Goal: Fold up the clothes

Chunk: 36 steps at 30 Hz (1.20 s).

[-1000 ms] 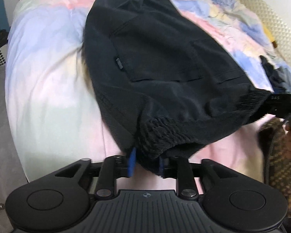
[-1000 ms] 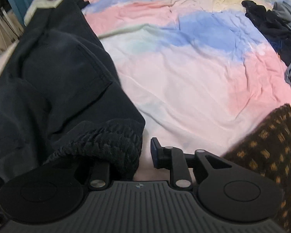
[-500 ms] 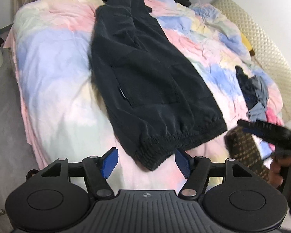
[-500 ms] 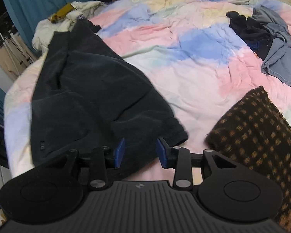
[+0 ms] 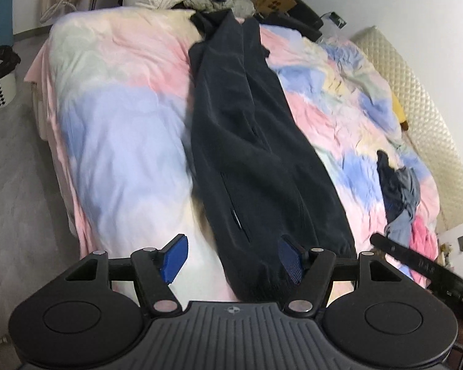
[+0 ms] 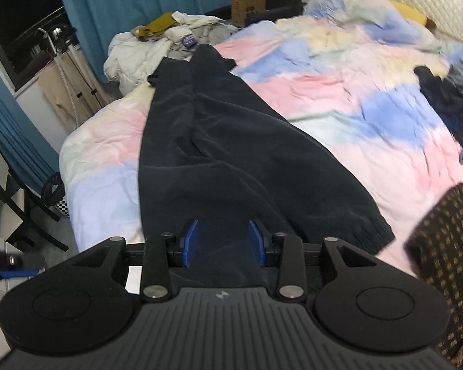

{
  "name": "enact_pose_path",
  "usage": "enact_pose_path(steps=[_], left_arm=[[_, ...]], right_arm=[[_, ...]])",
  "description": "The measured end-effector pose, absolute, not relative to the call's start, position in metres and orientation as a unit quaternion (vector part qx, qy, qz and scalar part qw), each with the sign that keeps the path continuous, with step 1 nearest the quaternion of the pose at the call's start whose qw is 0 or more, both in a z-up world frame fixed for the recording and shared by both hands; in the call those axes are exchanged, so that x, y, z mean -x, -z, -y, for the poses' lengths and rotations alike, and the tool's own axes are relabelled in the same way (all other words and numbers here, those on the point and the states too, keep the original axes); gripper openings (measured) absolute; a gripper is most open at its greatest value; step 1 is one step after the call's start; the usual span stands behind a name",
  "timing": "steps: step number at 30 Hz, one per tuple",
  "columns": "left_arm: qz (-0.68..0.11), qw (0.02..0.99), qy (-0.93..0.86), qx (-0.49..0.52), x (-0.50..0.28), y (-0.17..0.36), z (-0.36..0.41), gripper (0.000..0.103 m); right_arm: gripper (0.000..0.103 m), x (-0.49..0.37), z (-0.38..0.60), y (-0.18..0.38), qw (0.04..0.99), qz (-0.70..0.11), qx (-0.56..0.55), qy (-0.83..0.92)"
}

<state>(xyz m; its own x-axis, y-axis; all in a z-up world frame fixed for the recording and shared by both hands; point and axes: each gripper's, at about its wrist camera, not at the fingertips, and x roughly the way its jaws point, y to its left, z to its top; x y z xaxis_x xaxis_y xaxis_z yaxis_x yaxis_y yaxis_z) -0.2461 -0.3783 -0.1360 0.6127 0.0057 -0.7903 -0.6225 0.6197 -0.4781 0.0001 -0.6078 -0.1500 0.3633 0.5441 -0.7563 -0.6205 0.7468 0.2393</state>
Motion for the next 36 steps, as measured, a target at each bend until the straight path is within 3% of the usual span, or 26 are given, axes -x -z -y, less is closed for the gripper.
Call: enact_pose_path(steps=[19, 22, 27, 36], left_arm=[[-0.372, 0.829, -0.187, 0.373, 0.271, 0.081, 0.146, 0.067], [-0.361, 0.824, -0.206, 0.385, 0.28, 0.076, 0.118, 0.067], [-0.354, 0.815, -0.227, 0.397, 0.288, 0.077, 0.063, 0.068], [-0.378, 0.799, -0.261, 0.389, 0.244, 0.088, -0.066, 0.069]], right_arm=[[0.04, 0.027, 0.412, 0.149, 0.832, -0.439, 0.013, -0.338], [0.042, 0.02, 0.383, 0.153, 0.83, -0.439, 0.02, -0.343], [0.065, -0.004, 0.333, 0.165, 0.832, -0.437, 0.025, -0.34], [0.065, -0.098, 0.22, 0.212, 0.835, -0.449, 0.021, -0.316]])
